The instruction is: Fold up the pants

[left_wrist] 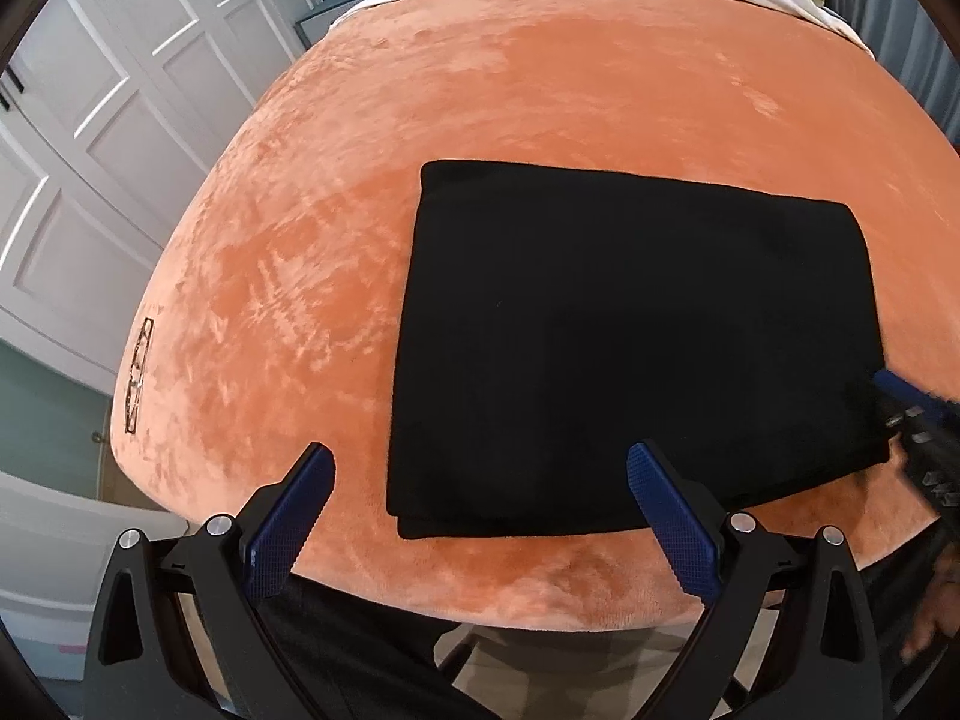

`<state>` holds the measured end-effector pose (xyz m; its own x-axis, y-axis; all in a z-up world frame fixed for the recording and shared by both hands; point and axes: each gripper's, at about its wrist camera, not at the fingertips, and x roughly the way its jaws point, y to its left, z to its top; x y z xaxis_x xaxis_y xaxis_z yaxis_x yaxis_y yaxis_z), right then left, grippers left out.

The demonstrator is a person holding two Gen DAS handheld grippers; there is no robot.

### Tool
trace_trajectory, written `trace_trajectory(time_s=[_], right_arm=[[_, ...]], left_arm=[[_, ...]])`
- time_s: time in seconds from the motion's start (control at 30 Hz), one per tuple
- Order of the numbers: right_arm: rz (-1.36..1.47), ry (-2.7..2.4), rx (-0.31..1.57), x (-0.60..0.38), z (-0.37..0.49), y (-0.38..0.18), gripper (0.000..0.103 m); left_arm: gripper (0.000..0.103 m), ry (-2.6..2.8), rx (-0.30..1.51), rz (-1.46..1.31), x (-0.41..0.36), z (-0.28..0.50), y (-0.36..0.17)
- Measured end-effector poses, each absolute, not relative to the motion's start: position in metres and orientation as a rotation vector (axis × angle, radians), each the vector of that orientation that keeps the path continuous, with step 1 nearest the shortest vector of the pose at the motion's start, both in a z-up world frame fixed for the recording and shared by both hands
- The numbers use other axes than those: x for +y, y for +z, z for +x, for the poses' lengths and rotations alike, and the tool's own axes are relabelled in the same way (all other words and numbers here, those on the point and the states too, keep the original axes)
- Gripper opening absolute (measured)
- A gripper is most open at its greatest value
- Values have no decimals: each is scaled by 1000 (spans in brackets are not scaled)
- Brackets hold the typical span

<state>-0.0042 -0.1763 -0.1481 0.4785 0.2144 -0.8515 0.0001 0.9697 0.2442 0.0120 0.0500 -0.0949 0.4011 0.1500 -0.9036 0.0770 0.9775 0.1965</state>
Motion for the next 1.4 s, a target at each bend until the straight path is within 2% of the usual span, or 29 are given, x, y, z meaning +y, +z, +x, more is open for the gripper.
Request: trace_trajectory(time_s=[0.13, 0.2, 0.27, 0.4, 0.53, 0.77, 0.83, 0.97, 1.17, 1.23, 1.33, 1.37, 1.4], right_arm=[[362, 150, 1036, -191, -11, -126, 27], [416, 130, 1009, -204, -16, -117, 59], [441, 96, 1002, -218, -19, -118, 69], [530, 61, 1062, -239, -22, -141, 70], [597, 51, 1102, -238, -21, -157, 70], [427, 109, 955, -197, -20, -103, 69], [391, 183, 934, -179, -6, -88, 62], [329, 247, 939, -159, 43, -83, 36], [282, 92, 1074, -182, 118, -139, 31], [293, 93, 1111, -188, 125, -161, 31], [336, 85, 1051, -190, 107, -134, 33], [345, 88, 1024, -191, 99, -126, 39], [354, 92, 995, -192, 86, -116, 53]], left_arm=[[96, 25, 1160, 208, 52, 13, -96], [96, -16, 1180, 166, 55, 15, -101], [96, -82, 1201, 75, 64, 20, -105], [96, -137, 1248, -96, 92, 34, -121], [96, -57, 1263, -143, 109, 39, -125], [96, 15, 1135, 28, 89, 28, -86], [96, 7, 1114, 80, 78, 27, -80], [96, 0, 1095, 138, 73, 22, -75], [96, 13, 1092, 165, 70, 21, -73], [96, 14, 1102, 162, 70, 21, -74], [96, 20, 1107, 169, 72, 22, -77], [96, 18, 1111, 166, 73, 24, -78], [96, 16, 1115, 165, 74, 24, -80]])
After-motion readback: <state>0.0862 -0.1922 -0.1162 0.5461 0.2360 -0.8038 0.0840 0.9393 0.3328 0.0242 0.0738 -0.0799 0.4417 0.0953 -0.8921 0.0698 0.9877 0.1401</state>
